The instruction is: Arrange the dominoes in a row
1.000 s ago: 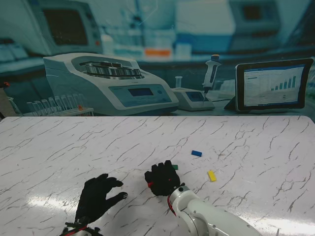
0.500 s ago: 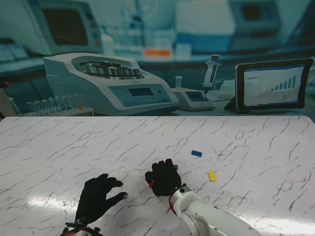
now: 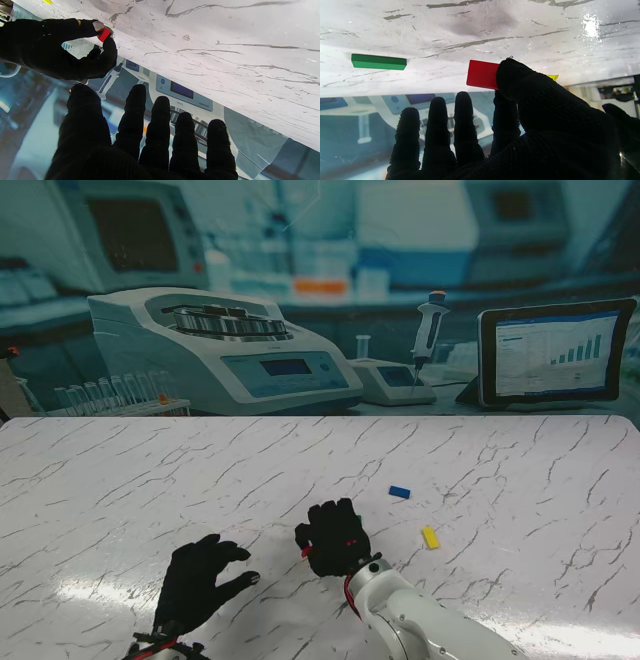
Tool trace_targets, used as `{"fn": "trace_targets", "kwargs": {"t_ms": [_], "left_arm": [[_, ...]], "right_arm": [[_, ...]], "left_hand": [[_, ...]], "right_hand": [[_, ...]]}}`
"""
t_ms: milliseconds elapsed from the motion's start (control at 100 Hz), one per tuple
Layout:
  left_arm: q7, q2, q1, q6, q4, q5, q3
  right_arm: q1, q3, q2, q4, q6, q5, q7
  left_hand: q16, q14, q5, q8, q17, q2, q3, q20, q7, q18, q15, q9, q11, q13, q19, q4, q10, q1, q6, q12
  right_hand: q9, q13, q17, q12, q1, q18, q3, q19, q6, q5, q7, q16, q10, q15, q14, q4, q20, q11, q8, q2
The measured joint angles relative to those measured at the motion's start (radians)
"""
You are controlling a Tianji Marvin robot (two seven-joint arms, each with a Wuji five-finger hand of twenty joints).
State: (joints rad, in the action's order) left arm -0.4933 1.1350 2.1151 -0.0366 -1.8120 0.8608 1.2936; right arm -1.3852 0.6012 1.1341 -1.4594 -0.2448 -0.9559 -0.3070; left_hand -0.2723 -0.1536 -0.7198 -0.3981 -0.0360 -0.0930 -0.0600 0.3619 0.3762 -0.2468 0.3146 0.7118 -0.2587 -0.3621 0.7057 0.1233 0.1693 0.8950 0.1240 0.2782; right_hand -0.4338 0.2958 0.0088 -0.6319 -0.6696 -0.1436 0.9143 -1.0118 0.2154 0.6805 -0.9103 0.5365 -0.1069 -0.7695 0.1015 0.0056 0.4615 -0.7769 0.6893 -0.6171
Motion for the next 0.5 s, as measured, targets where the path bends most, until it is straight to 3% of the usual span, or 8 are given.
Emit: {"fn": "trace_targets", "kwargs": {"t_ms": [180,280,380,500], "left_arm": [[0.003,0.000,-0.002,0.000,0.001,-0.001,-0.002],[0.005,0.000,-0.003,0.000,0.001,-0.001,-0.003],[0.006,0.000,-0.004,0.000,0.001,-0.001,-0.004],[0.009,0.000,-0.004,0.000,0.001,-0.001,-0.005]], "right_arm": [[-0.025,0.033,-0.001,-0.021,0.008,-0.006,-0.007],[-0.040,0.053,-0.001,-0.033,0.014,-0.005,-0.015],[-0.054,0.070,-0.001,-0.042,0.021,-0.003,-0.023],[-0.066,0.081,-0.003,-0.052,0.027,-0.003,-0.030]], "left_hand": [[-0.001,0.000,0.000,0.000,0.000,0.000,0.000,0.001,0.000,0.000,0.000,0.000,0.000,0.000,0.001,0.000,0.000,0.000,0.000,0.000],[-0.010,-0.001,-0.003,-0.009,0.000,0.000,0.000,0.006,0.001,-0.001,0.010,0.000,0.000,-0.022,0.001,0.000,0.000,0.000,0.000,0.000],[-0.010,-0.001,-0.013,-0.009,0.000,0.000,0.000,0.006,0.011,-0.001,0.010,0.001,-0.002,-0.024,0.001,0.000,0.000,0.000,0.000,0.000],[-0.010,-0.002,-0.013,-0.010,0.000,0.000,0.000,0.006,0.011,-0.002,0.010,0.001,-0.006,-0.024,0.002,0.000,0.000,0.000,0.000,0.000]], "right_hand": [[-0.031,0.002,-0.023,-0.154,0.000,0.000,0.008,-0.061,0.001,0.001,-0.001,0.090,0.033,-0.146,0.000,0.000,0.007,-0.167,-0.007,-0.002],[-0.134,0.045,-0.025,-0.257,0.000,0.000,0.008,-0.098,0.001,0.001,-0.008,0.142,0.060,-0.234,-0.020,0.000,0.007,-0.264,-0.007,-0.003],[-0.214,0.105,-0.022,-0.274,0.000,0.000,0.009,-0.112,-0.004,0.001,-0.023,0.167,0.065,-0.283,-0.043,0.000,0.007,-0.312,-0.024,-0.008],[-0.216,0.105,-0.022,-0.274,-0.001,0.000,0.012,-0.112,-0.005,0.001,-0.039,0.180,0.065,-0.308,-0.044,0.000,0.003,-0.335,-0.054,-0.014]]}}
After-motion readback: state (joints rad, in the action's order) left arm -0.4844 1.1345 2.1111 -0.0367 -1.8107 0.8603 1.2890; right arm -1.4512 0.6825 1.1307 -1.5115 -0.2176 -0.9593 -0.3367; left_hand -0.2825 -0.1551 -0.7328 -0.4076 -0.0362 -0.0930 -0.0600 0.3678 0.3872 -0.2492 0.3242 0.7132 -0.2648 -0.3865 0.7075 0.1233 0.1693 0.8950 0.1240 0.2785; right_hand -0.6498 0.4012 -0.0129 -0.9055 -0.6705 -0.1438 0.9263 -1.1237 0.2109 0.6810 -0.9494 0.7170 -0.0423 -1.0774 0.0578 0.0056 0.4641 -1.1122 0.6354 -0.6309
